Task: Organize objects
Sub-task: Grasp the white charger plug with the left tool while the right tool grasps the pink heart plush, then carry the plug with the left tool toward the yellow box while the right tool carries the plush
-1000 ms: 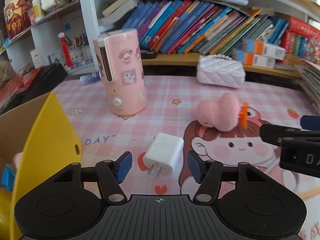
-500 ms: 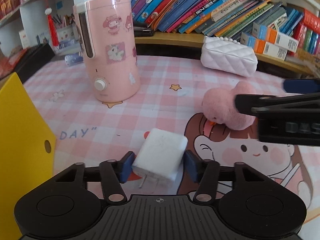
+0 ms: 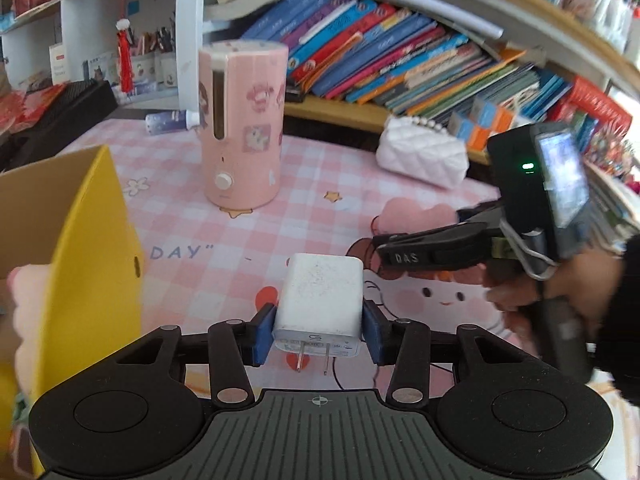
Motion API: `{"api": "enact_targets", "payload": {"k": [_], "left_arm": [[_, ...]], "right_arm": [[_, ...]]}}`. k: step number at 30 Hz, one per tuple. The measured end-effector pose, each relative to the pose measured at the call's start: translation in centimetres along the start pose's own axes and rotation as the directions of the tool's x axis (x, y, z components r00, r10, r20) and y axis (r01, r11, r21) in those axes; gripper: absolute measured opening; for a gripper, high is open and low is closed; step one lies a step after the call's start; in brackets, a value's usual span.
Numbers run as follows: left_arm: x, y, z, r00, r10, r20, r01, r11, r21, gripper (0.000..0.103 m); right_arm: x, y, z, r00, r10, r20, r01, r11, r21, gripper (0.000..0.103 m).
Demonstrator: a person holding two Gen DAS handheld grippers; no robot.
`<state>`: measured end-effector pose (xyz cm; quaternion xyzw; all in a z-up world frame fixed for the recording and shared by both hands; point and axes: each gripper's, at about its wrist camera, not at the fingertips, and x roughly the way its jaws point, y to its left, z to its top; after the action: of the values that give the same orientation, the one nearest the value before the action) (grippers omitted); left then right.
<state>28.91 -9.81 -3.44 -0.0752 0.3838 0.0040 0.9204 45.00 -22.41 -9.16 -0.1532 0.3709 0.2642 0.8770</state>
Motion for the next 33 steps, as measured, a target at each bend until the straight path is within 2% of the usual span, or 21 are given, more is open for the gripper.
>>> {"api": "enact_targets", "payload": {"k": [1,8,15,24,33], "left_arm": [[-0.5,0.1,-0.1,1.0,-0.007,0.003,0.007,1.0,-0.004,0.044],[-2.8,0.6,-0.9,0.999,-0.04,0.02,0.041,0.999,-0.017,0.044],[-6.5,1.3,-2.5,0.992,-0.118,0.053,0.118,0.993,-0.008,0.044],[-11.3,3.8,-5.7,0.978,-0.2,0.065,0.202,0.979,-0.028,0.044],[-15.5,7.8,-8.9,0.976,-0.2,0.084,0.204,0.978,-0.037,0.044]], "right_arm": [[0.0,-0.2,0.0,1.0,0.008,-0.006,-0.008,1.0,0.024,0.05],[-2.4,0.0,-0.7,1.0,-0.018,-0.002,0.018,0.994,0.112,0.049],[-9.8,2.2,-3.5,0.995,-0.083,0.053,0.068,0.972,0.227,0.049],[-19.7,7.3,-7.9,0.985,-0.154,0.073,0.124,0.942,0.312,0.049],[-23.8,13.9,-11.2,0.985,-0.17,0.027,0.148,0.918,0.369,0.049]]}}
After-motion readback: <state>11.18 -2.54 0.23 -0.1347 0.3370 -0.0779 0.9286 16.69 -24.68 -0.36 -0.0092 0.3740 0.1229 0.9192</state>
